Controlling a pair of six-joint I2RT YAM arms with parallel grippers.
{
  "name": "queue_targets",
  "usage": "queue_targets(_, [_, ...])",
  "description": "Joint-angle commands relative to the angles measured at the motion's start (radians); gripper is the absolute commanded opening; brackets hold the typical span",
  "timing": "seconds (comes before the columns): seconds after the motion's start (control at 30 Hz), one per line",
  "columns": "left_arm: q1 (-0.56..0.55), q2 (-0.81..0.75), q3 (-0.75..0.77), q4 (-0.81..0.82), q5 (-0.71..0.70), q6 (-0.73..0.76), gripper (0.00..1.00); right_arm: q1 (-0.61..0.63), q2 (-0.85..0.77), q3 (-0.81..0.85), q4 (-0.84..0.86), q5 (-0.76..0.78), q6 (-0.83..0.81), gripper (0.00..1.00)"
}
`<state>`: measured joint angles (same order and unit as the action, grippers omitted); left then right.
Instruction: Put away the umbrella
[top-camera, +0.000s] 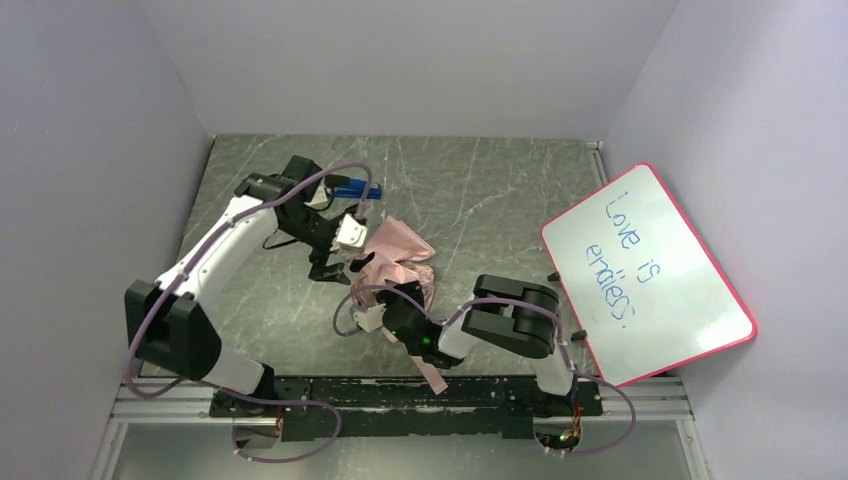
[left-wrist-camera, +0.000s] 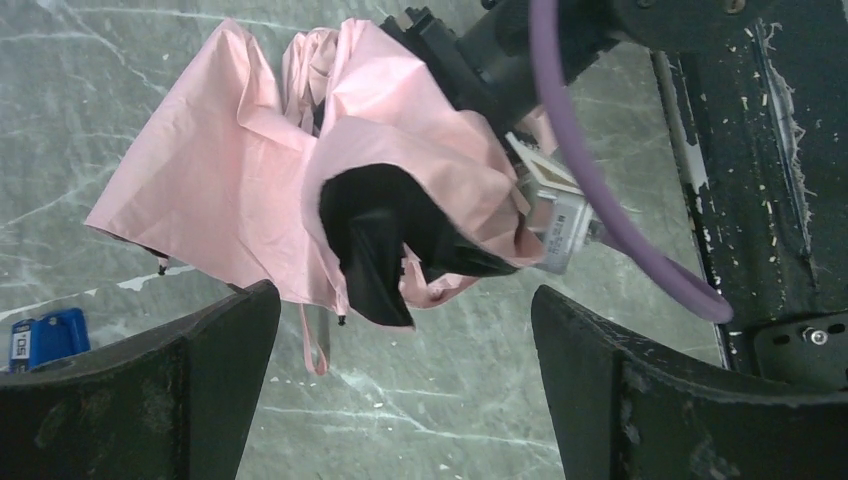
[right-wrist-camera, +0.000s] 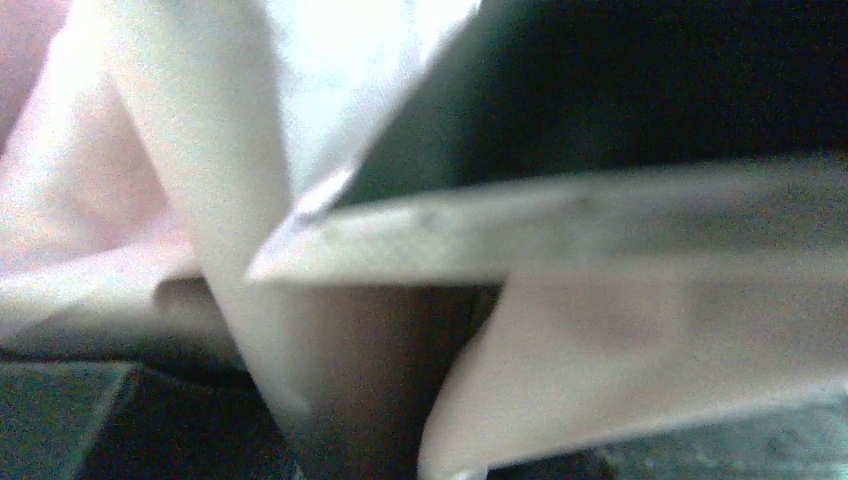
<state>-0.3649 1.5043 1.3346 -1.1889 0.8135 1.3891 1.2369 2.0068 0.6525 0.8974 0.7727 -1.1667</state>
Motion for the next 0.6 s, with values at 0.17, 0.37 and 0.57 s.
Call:
queue_targets(0.17, [-0.026,-0.36,-0.277,0.533,0.036,-0.45,1.0,0.045,0.074,-0.03,-0.134,-0.084,0.08,0.09])
queue_targets(0.37, [-0.066,-0.343,-0.281,0.51,0.037,-0.473,1.0,0.055,0.078,-0.027,-0.139,-0.077,0.087,0.09])
queue_targets(0.57, [-0.111,-0.348,-0.344,0.529,-0.038,-0.435,1.0,0.058,0.073,-0.02,-0.15,-0.073,0.091,0.09])
